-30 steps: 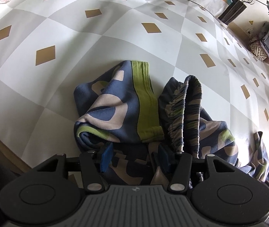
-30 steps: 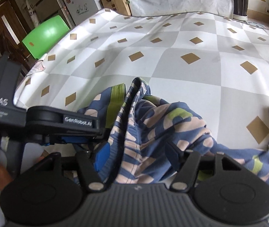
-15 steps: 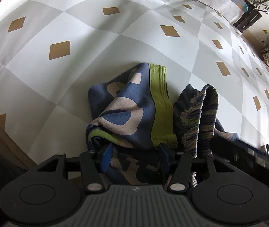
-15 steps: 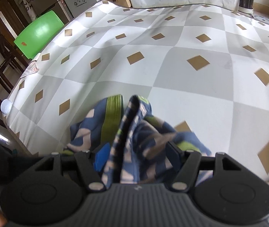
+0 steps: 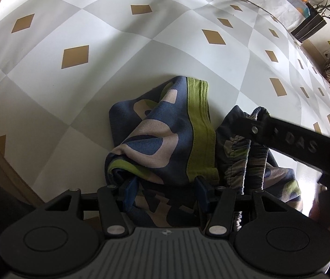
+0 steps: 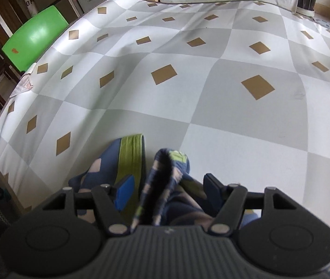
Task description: Fold clothes
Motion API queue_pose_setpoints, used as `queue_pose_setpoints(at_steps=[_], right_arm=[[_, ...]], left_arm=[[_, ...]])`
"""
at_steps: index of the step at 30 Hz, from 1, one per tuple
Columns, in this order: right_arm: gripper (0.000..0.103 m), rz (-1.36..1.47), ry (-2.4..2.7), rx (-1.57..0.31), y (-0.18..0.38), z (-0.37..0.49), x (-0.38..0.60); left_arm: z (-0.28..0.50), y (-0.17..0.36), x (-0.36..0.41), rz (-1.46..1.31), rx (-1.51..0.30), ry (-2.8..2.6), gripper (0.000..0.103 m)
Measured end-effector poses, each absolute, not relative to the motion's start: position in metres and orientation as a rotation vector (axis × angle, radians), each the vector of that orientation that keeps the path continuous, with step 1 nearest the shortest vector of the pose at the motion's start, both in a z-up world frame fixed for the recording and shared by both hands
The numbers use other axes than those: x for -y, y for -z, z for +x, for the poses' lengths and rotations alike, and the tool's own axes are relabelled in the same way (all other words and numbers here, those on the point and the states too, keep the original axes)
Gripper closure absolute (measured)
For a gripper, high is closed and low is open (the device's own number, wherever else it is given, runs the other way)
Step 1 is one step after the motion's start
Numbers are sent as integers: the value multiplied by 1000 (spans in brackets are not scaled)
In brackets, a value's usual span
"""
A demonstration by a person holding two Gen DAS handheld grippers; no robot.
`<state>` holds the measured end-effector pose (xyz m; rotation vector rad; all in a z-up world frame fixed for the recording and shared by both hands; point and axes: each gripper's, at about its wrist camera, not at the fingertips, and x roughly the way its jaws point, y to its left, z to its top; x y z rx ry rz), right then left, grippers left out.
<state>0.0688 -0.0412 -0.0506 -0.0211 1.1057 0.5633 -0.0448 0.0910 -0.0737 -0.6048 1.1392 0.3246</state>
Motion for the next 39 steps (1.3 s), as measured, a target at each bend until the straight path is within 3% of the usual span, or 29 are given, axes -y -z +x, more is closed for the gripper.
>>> queue_pose_setpoints(at_steps=[4, 9, 12, 23, 26, 39], right_arm=[[46, -54, -582, -1101, 57, 71, 31], [82, -68, -551, -1117, 67, 72, 30], [92, -5, -524, -1100, 63, 76, 41], [94, 302, -394, -861, -1, 88, 117], [94, 342, -311, -809, -12, 90, 142], [94, 389, -242, -823, -9, 84, 193]], left_arm=[[-43, 74, -90, -599, -1135, -317, 46], [-42, 73, -87, -579, -1130, -314, 45], [-43, 68, -90, -596, -1107, -304, 45], [-47, 30, -79, -549, -974, -102, 45], [-46, 23, -65, -509, -965, -7, 38], [-45, 32, -13, -230, -1000, 160, 35]])
